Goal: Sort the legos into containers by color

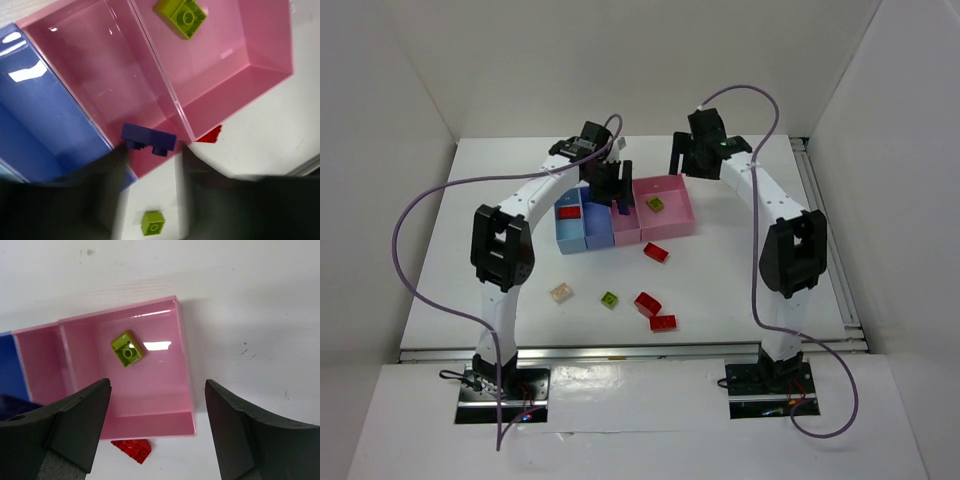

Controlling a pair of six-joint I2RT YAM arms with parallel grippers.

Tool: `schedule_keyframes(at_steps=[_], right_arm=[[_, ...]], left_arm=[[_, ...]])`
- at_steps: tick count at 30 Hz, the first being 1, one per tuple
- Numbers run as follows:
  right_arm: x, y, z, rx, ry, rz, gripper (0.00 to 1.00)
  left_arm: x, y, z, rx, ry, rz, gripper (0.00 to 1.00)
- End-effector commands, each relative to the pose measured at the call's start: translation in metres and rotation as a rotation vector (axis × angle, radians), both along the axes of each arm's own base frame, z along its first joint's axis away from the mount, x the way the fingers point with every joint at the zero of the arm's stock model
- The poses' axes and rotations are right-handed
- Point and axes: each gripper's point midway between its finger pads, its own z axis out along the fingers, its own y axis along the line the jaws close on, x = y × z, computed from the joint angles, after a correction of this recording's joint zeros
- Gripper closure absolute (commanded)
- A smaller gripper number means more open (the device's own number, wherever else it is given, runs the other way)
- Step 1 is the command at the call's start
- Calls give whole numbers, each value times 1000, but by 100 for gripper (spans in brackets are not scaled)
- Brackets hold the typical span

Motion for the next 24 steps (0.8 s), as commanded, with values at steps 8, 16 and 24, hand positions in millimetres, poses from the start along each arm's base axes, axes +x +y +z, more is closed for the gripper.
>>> schedule_keyframes(at_steps=[8,16,24], right_arm=[[-51,-24,65,11,-106,-40,17],[-114,-26,54,51,-57,-15,20],[-213,15,-14,7,131,181,21]], left_arm=[[-2,-8,49,-8,-93,-9,0],[-48,32,81,88,-161,38,0],[-118,70,108,53,-251,121,0]])
